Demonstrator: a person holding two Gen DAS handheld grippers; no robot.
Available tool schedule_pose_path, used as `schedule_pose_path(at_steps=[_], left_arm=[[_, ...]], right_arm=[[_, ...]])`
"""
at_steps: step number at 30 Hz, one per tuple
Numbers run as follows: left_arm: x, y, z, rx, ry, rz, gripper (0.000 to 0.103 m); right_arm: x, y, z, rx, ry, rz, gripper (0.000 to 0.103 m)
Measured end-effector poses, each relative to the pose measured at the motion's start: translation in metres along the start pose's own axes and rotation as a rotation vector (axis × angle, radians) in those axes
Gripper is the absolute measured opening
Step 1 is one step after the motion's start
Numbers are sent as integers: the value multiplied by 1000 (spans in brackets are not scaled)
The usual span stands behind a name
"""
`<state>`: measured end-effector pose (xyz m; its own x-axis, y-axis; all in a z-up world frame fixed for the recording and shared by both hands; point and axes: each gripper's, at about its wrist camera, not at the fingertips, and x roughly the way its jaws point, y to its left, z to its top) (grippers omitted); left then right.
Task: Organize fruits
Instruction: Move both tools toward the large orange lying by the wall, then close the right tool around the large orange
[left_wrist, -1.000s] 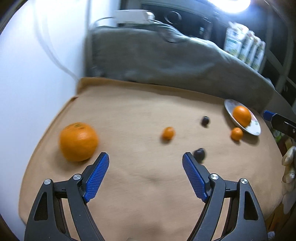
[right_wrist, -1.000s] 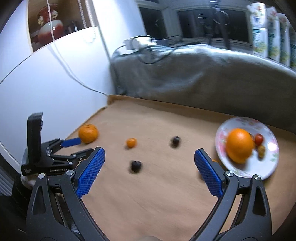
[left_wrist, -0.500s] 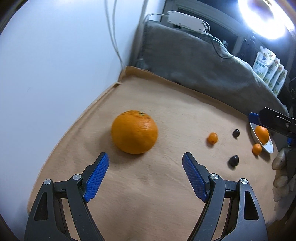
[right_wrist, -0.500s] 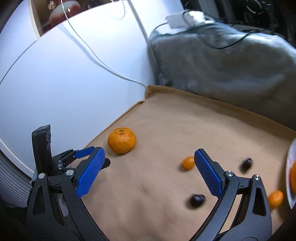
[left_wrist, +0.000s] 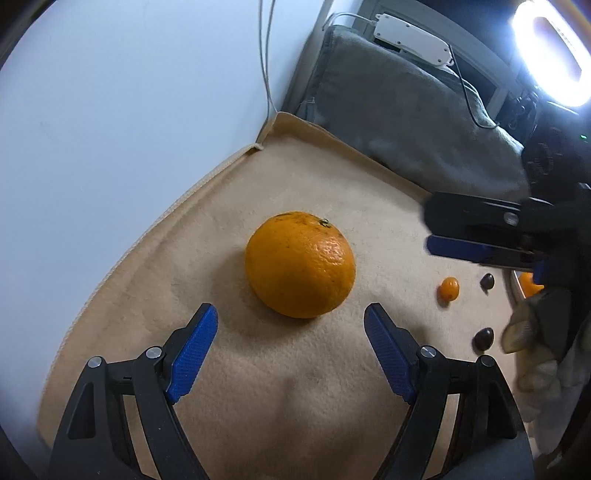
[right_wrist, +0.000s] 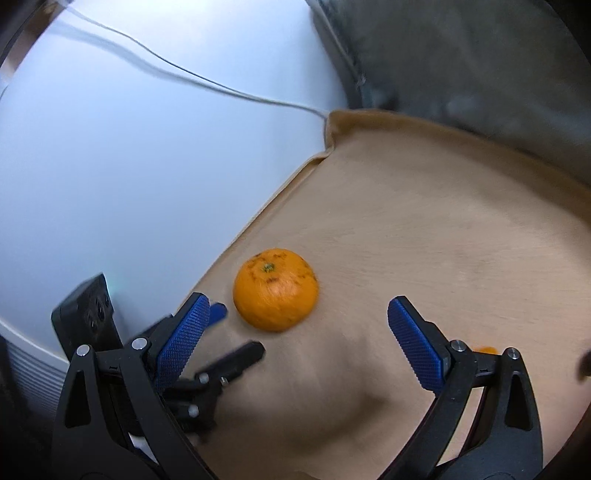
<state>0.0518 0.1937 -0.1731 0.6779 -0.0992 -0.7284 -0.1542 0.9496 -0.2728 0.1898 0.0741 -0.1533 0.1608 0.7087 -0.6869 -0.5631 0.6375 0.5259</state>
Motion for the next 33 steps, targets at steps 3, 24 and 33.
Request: schedule_pose_path(at_steps=[3,24,33], left_arm=[[2,4,2,-28,-3,-7,82],[15,10,8,-99,-7,-77,81],[18,5,8,-61,1,-105,74]], right_arm=[[17,-1,6,25,33,44,99],[80,2,13,58,140,113,84],[77,1,9,56,142,108,76]])
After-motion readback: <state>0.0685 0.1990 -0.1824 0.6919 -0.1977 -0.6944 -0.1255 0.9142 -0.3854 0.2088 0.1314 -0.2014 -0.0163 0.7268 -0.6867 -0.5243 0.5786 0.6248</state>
